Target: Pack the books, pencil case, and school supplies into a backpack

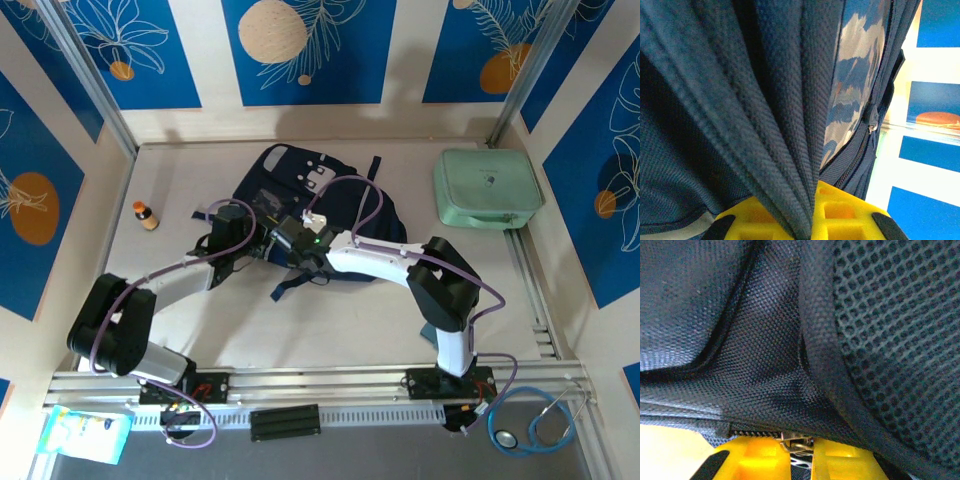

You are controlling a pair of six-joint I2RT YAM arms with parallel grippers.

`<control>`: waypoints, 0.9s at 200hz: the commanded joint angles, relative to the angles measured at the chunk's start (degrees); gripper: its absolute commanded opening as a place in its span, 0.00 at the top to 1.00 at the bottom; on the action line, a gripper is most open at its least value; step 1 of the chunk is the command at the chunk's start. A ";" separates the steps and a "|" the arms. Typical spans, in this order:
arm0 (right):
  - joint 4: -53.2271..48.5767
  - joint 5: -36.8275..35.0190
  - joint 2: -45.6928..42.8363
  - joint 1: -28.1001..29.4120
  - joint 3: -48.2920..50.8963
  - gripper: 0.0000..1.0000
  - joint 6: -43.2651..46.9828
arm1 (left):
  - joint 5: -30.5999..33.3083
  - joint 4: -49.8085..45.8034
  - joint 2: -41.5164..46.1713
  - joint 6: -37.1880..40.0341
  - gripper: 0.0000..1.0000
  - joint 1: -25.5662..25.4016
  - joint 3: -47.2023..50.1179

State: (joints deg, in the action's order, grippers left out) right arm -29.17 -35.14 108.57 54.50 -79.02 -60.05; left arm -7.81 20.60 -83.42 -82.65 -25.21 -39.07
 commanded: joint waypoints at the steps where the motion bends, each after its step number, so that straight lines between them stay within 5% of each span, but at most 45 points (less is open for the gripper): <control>1: 1.37 -1.89 -3.37 -1.81 2.27 0.91 3.05 | -6.40 0.82 0.41 0.11 1.00 -0.74 -0.84; 137: -5.94 -0.37 -11.92 -1.96 18.00 0.87 1.20 | -6.11 -2.85 1.55 3.83 1.00 3.99 -2.58; 180: -9.06 -4.79 -16.69 -3.90 23.72 0.85 2.10 | -7.65 -7.35 1.59 7.38 1.00 6.97 -4.70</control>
State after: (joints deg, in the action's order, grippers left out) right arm -27.68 -33.10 94.98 53.10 -59.44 -57.45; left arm -14.13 16.03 -83.40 -79.50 -21.34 -40.62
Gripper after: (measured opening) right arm 0.145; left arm 0.084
